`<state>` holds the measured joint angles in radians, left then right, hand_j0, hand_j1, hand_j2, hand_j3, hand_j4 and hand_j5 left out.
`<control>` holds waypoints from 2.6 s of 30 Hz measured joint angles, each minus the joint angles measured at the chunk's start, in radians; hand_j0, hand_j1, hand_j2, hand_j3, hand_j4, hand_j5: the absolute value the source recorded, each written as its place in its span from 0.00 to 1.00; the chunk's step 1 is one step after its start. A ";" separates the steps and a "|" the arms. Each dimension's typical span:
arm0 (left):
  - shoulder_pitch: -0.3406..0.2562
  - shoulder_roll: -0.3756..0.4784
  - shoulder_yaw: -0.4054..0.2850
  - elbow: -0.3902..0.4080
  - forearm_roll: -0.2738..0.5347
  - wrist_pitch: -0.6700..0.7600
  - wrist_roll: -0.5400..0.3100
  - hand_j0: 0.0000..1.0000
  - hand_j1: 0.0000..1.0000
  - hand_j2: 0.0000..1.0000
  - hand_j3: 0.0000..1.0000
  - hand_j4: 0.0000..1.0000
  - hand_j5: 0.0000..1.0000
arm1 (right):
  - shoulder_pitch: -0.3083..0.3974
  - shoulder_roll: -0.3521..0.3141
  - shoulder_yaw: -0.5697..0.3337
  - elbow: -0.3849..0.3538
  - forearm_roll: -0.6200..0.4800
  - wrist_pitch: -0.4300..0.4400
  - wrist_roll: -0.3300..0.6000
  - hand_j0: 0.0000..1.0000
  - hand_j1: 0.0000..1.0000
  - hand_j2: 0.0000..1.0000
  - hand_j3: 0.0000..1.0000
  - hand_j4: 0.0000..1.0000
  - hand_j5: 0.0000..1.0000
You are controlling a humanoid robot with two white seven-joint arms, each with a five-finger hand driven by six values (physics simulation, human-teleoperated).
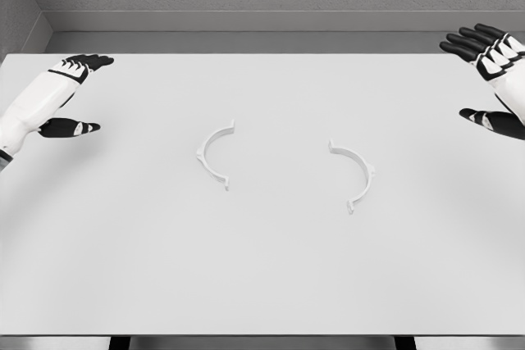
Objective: Assemble PVC drainage pipe clamps
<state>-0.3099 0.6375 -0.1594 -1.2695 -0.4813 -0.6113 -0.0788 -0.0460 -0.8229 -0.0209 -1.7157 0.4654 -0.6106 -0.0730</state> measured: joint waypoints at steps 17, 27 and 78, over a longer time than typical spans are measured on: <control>-0.098 -0.021 -0.215 0.009 -0.003 0.000 0.000 1.00 1.00 1.00 1.00 1.00 1.00 | -0.299 0.227 0.176 0.181 0.150 -0.002 0.409 1.00 1.00 1.00 1.00 1.00 1.00; -0.110 -0.036 -0.283 0.013 -0.012 0.000 0.000 1.00 1.00 1.00 1.00 1.00 1.00 | -0.305 0.239 0.255 0.295 0.232 -0.002 0.437 1.00 1.00 1.00 1.00 1.00 1.00; -0.222 -0.133 -0.431 0.136 -0.019 0.000 0.000 1.00 1.00 1.00 1.00 1.00 1.00 | -0.288 0.242 0.354 0.221 0.230 -0.002 0.503 1.00 1.00 1.00 1.00 1.00 1.00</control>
<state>-0.5323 0.5046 -0.5903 -1.1335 -0.4999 -0.6112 -0.0788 -0.3344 -0.5808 0.3333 -1.4951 0.6955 -0.6130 0.4299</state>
